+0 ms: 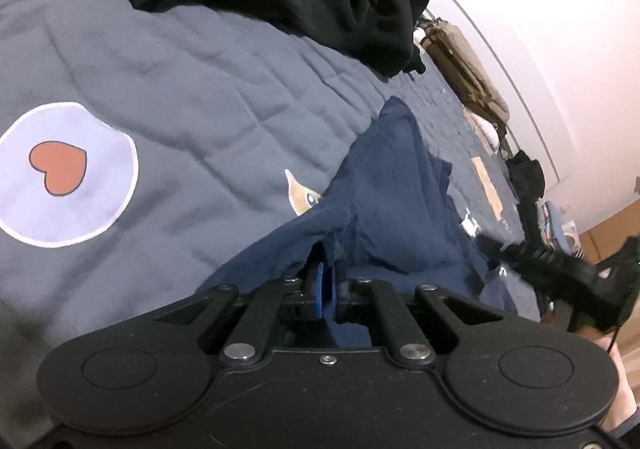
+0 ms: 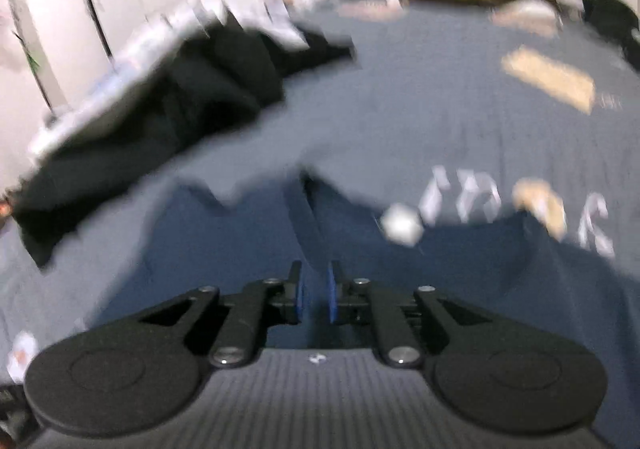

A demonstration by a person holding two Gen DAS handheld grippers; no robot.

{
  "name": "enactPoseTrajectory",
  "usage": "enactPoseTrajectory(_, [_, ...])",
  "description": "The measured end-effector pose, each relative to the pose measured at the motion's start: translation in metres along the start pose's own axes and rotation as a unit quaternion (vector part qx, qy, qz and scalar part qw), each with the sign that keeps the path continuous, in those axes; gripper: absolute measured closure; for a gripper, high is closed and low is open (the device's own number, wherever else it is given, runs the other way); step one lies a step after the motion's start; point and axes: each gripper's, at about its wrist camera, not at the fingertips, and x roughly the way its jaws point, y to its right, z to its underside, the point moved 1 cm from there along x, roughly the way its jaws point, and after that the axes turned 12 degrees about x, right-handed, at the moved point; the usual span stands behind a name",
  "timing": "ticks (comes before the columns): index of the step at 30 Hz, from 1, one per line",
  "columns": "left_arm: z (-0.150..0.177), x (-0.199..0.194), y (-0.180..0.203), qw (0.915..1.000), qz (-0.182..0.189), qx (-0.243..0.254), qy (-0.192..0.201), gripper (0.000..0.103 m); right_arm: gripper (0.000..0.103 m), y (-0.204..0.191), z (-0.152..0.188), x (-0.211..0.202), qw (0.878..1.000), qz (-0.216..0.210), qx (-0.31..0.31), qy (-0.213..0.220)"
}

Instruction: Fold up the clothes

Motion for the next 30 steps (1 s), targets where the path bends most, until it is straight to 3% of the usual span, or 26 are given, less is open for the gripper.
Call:
enactPoseTrajectory(2, [-0.001,-0.001,-0.001,1.0,-0.002,-0.005,0.004,0.094,0.068,-0.025,-0.01,0.002,0.999,-0.034,-0.032,0.015])
enactPoseTrajectory(4, [-0.002,-0.001,-0.003,0.9999,-0.003,-0.009,0.006,0.093,0.059,-0.051,-0.016,0.011,0.996,-0.051,-0.074,0.012])
enactPoseTrajectory(6, [-0.003,-0.001,-0.004,0.9999,-0.003,-0.011,0.008,0.093,0.058,-0.078,-0.02,0.028,0.992,-0.059,-0.109,0.007])
enactPoseTrajectory(9, [-0.005,-0.002,-0.007,0.9998,0.001,-0.017,0.01,0.093,0.058,-0.1,-0.027,0.066,0.991,-0.062,-0.113,-0.027])
enactPoseTrajectory(10, [-0.005,-0.002,-0.007,0.9998,0.003,-0.017,0.011,0.093,0.059,-0.103,-0.029,0.077,0.992,-0.064,-0.104,-0.037])
enactPoseTrajectory(12, [-0.006,-0.003,-0.007,0.9999,0.004,-0.009,0.014,0.094,0.074,-0.109,-0.027,0.093,0.993,-0.065,-0.086,-0.053])
enactPoseTrajectory(13, [-0.006,-0.004,-0.006,0.9999,0.003,-0.004,0.015,0.096,0.099,-0.112,-0.026,0.1,0.993,-0.066,-0.077,-0.062])
enactPoseTrajectory(19, [-0.012,-0.024,0.009,0.9959,-0.008,0.053,0.072,0.099,0.102,-0.123,-0.028,0.108,0.995,-0.074,-0.058,-0.017])
enactPoseTrajectory(23, [-0.008,-0.011,-0.003,0.9994,-0.023,0.017,0.018,0.098,0.097,-0.126,-0.03,0.119,0.995,-0.058,-0.073,-0.021])
enactPoseTrajectory(26, [-0.009,-0.014,-0.004,0.9997,-0.021,0.007,0.009,0.095,0.097,-0.123,-0.032,0.11,0.995,-0.049,-0.078,-0.035])
enactPoseTrajectory(27, [-0.01,-0.017,-0.002,0.9996,-0.023,0.011,0.012,0.093,0.097,-0.12,-0.032,0.1,0.995,-0.051,-0.08,-0.027])
enactPoseTrajectory(29, [-0.009,-0.027,0.005,0.9995,-0.02,0.015,0.021,0.074,0.096,-0.111,-0.031,0.074,0.995,-0.056,-0.077,-0.017])
enactPoseTrajectory(30, [-0.007,-0.031,0.008,0.9994,-0.018,0.019,0.024,0.071,0.096,-0.104,-0.029,0.059,0.995,-0.064,-0.071,-0.012])
